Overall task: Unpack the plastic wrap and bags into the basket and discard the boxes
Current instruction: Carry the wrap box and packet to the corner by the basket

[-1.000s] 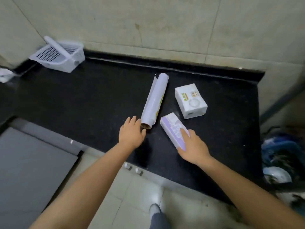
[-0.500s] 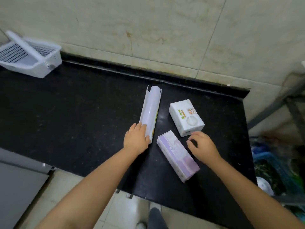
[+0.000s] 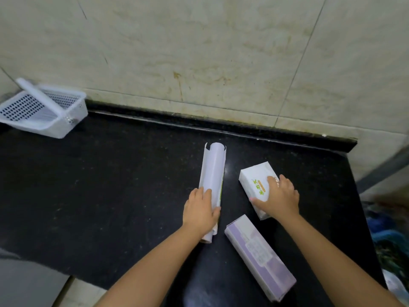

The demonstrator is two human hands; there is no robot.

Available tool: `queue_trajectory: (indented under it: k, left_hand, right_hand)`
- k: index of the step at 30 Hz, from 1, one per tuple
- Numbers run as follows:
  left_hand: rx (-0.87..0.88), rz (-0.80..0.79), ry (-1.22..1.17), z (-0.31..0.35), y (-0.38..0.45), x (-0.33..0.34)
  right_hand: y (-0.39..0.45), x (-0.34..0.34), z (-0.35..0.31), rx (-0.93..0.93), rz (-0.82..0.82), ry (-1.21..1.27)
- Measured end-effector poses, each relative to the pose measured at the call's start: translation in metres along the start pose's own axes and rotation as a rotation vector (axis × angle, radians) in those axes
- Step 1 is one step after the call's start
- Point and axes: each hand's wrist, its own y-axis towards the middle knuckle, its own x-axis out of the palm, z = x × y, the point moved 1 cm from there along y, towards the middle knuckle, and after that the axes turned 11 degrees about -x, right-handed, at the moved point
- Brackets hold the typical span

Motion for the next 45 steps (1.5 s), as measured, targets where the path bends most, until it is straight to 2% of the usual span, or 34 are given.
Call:
queue_trajectory:
  k: [2,6,12,15,19,25,29,33,37,45]
  left_hand:
    - [-0.009,-0.021,0.011,0.005,0.006,0.004]
    - [-0.016,-0.022,0.022,0.011,0.014,0.007]
    - [-0.083,-0.004,-0.157,0.006,0.012,0.014]
    - [-0.205,-0.014,-0.3,0.006,0.013,0.014]
    - [-0.394,-0.133,-0.263,0.006,0.02,0.016]
    - [-0.377,-0.051,-0.352,-0.023,0.024,-0.005]
    - [-0.411,0.071,-0.403,-0.084,0.019,-0.042]
    - [-0.545,0.19,-0.4,-0.179,0.001,-0.08]
    - [-0.714,0.284,-0.438,-0.302,-0.029,-0.115]
    - [-0.916,0.417,-0.381,-0.565,-0.13,-0.173]
  right_hand:
    - [0.006,0.005,-0.001,0.056,-0.039,0.032]
    - [0.012,0.01,-0.002,0.104,-0.003,0.036]
    - [0.013,0.018,-0.001,0.117,0.002,0.007]
    - [0.014,0.018,-0.002,0.106,0.023,-0.006]
    - [0.014,0.016,-0.002,0.114,0.031,0.027]
    - [0.019,0.004,-0.022,0.034,0.111,0.014]
    - [0.029,-0.005,-0.094,-0.138,0.122,-0.015]
    - [0.028,0.003,-0.205,-0.321,0.079,0.027]
    - [0.01,0.028,-0.337,-0.507,0.056,0.054]
    - [-0.058,0.095,-0.582,-0.764,0.027,0.045]
